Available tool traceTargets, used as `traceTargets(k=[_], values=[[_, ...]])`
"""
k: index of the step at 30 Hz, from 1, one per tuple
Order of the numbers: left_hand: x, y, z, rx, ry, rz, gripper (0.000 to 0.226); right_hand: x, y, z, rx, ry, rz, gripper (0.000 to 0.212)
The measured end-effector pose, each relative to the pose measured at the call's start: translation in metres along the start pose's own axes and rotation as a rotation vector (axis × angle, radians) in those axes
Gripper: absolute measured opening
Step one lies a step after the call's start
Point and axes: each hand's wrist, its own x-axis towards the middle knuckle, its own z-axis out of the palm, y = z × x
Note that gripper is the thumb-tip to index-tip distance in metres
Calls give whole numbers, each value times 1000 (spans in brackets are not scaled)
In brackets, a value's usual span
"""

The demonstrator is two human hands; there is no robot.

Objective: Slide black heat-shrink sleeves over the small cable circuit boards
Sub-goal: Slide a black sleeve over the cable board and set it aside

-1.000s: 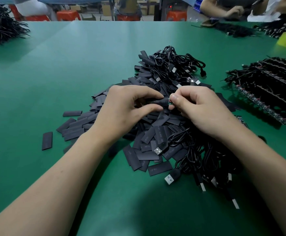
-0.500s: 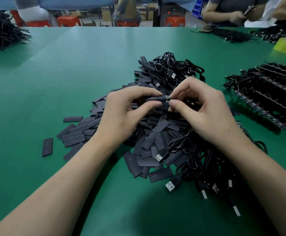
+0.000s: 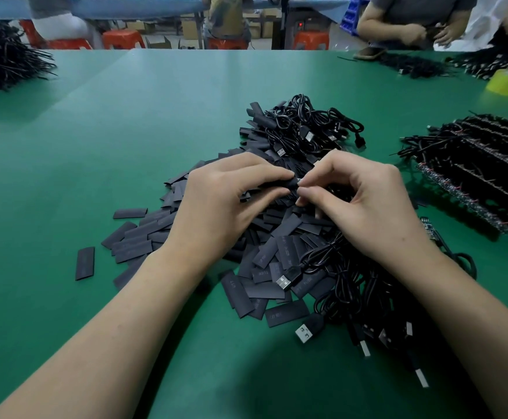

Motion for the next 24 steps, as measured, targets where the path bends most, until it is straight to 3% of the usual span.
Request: traceTargets(k=[3,9,14,24], values=[[0,1,0,26,14,13,16,1,-1,-1,16,5,13,12],[1,7,0,-119,54,-173,16,1,-2,-3,-47,71,-31,13],[2,9,-1,-107,32,-152,18,2,1,-3,-15,66,23,11],[1,3,-1,-54,-14,-39,17,5,6,-8,123,-163,219,11]])
